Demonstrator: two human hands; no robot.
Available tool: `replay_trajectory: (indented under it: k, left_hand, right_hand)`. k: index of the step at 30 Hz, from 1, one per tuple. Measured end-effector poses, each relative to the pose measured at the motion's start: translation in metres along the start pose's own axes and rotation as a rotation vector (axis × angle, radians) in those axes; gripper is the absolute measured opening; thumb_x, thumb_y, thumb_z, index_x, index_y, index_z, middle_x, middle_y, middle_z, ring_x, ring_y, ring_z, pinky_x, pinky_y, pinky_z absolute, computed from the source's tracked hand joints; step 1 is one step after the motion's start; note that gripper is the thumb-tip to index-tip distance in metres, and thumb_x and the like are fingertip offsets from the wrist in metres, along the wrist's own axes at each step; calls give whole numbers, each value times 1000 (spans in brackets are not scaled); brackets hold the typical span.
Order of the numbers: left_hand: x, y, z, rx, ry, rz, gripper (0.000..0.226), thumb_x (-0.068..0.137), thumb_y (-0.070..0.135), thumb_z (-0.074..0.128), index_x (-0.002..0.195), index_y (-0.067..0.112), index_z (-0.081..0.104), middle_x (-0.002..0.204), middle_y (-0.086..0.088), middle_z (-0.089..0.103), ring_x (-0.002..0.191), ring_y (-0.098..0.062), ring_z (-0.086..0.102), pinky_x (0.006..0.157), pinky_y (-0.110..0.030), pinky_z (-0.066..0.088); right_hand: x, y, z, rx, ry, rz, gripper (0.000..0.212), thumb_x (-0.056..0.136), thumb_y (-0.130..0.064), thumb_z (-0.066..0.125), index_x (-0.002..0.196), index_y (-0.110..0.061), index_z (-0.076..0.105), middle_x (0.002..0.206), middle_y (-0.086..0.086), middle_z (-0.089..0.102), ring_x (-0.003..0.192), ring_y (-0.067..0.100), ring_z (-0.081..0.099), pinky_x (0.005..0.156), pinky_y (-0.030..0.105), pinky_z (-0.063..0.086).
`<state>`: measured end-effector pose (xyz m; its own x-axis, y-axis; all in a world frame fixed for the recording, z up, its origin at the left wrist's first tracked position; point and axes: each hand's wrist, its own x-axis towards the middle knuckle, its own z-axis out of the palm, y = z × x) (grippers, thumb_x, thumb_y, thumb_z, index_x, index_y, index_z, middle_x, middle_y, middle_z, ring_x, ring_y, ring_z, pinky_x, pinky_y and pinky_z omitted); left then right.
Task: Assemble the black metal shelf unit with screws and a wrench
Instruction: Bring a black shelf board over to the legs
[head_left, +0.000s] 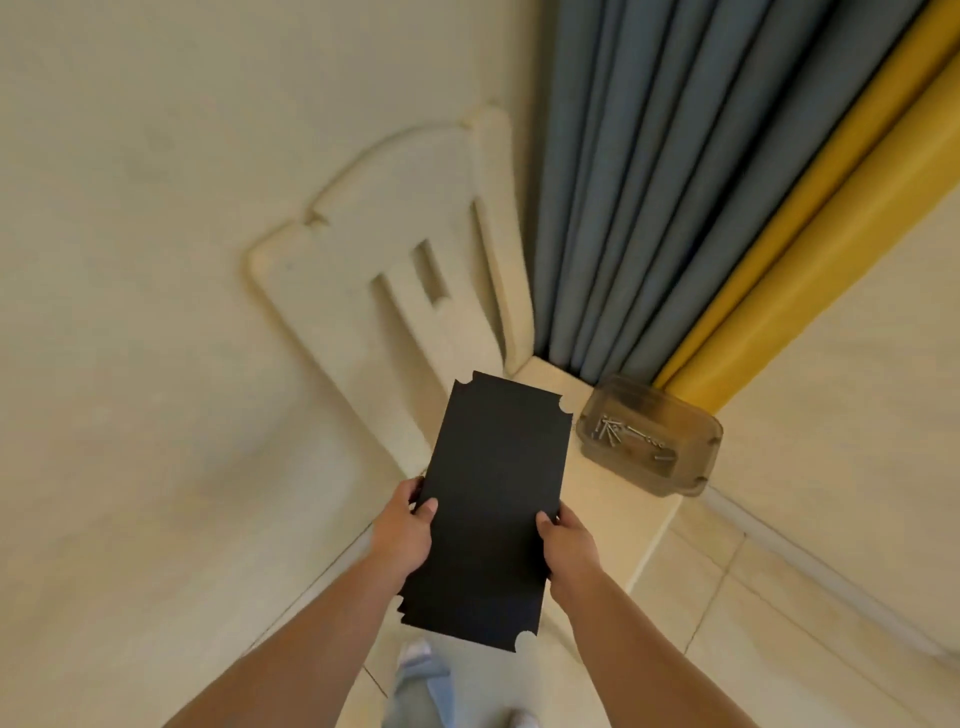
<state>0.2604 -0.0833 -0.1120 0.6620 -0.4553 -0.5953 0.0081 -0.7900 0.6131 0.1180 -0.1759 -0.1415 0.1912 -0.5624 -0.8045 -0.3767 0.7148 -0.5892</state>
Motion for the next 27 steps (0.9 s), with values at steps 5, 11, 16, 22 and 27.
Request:
replay_trajectory:
  k: [5,11,16,22,27]
  left_hand:
    - [-78,-29,-59,-164,183,-18,39,102,23,37,141,24,36,139,-1,47,123,-27,48,102,-39,39]
    - [-157,-101,-120,-324,342,-69,42,102,25,36,144,25,33,143,1,44,125,-26,47,105,-41,37]
    - [-218,-180,-162,-380,431,-109,44,102,25,36,146,27,31,146,1,42,128,-26,43,108,-42,34]
    - [-304,-289,-196,-411,521,-164,44,103,24,36,146,26,31,145,0,43,126,-27,45,108,-42,35]
    - [-359,-359,-207,-483,594,-244,44,102,26,36,146,28,32,143,-1,44,125,-27,45,108,-43,36]
  right_hand:
    - [-66,-2,32,-91,-176,-152,38,100,-12,44,137,-20,48,126,0,57,115,21,52,105,37,40]
    - [-140,30,91,-260,-337,-264,36,99,-14,46,134,-21,52,123,1,60,113,23,55,104,42,42]
    - [-200,86,142,-388,-435,-339,35,99,-14,45,132,-20,52,124,2,59,109,22,55,102,37,43]
    - [-276,186,190,-449,-537,-300,36,100,-12,43,136,-18,49,130,4,57,114,25,55,102,39,44]
    - [-324,250,213,-562,-588,-297,38,100,-14,42,138,-18,47,131,4,56,116,26,54,105,44,42]
